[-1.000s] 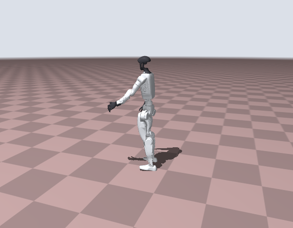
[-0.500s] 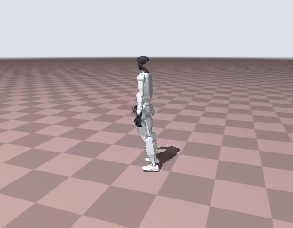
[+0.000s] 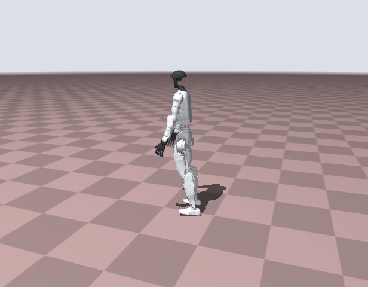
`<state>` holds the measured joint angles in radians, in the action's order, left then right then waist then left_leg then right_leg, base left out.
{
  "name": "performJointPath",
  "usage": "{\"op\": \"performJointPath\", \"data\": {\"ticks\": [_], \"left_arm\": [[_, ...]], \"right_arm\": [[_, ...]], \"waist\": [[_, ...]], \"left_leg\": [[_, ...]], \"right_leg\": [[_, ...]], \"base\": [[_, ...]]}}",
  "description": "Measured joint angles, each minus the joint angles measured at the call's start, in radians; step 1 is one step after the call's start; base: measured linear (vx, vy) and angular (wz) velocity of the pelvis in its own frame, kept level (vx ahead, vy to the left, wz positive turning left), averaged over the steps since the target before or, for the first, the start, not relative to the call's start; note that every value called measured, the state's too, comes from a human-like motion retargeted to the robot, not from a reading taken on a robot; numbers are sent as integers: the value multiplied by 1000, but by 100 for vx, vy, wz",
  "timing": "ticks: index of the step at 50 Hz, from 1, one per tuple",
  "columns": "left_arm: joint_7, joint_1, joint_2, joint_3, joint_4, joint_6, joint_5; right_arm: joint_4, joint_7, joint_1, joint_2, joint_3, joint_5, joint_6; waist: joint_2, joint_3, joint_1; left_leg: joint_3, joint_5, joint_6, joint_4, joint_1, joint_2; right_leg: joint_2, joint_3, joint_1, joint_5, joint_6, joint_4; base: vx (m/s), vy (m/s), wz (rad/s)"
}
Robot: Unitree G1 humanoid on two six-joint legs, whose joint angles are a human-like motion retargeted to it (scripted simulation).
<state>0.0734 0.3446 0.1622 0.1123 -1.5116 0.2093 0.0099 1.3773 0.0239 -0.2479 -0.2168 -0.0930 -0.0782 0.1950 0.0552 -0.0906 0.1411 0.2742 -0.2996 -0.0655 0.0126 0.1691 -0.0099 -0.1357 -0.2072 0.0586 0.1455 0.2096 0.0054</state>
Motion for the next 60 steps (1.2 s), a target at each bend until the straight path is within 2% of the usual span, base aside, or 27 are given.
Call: {"op": "performJointPath", "data": {"ticks": [18, 22, 24, 31, 33, 41, 60], "left_arm": [[-12, 73, -18, 88, 79, 3, 65], [8, 58, -23, 76, 46, 6, 72], [12, 54, -25, 58, 36, -4, 41], [15, 20, -22, 7, 33, -7, -17], [16, 8, -19, 5, 32, 3, -8], [-1, 6, -12, -13, 10, -4, -41], [1, 34, -14, 57, -13, 5, 3]], "right_arm": [[-7, -10, -8, 3, -16, -19, -8], [13, -32, 5, 0, -15, -19, -2], [22, -28, 3, -6, -6, -27, -12], [26, -29, 19, -14, 0, -28, -10], [22, -38, 29, -13, -6, -18, 1], [11, -22, 33, -15, -5, -7, 0], [-32, -6, 21, -11, -22, 12, 9]], "waist": [[-4, -6, -35], [-10, -6, -41], [-3, -8, -42], [-2, -13, -33], [-8, -13, -35], [2, -15, -31], [12, -13, -36]], "left_leg": [[16, -4, 0, 1, 4, 2], [17, -8, -4, 0, 10, 10], [14, -6, 3, 1, 3, 0], [23, -10, 3, 2, 4, 3], [22, -13, -3, 1, 9, 12], [21, -14, 2, 2, 1, 5], [30, -20, 10, -9, -2, 4]], "right_leg": [[4, 14, -2, -3, -1, -6], [4, 3, -26, 24, 9, 63], [2, 13, -1, -1, -2, -8], [6, 21, -8, 3, -1, -1], [8, 8, -30, 28, 11, 64], [8, 19, -11, 9, 0, 0], [7, 28, -6, 19, 2, -11]], "base": [[0, 0, 0], [0, 0, 0], [0, 0, 0], [0, 0, 0], [0, 0, 0], [0, 0, 0], [3, 0, 0]]}}
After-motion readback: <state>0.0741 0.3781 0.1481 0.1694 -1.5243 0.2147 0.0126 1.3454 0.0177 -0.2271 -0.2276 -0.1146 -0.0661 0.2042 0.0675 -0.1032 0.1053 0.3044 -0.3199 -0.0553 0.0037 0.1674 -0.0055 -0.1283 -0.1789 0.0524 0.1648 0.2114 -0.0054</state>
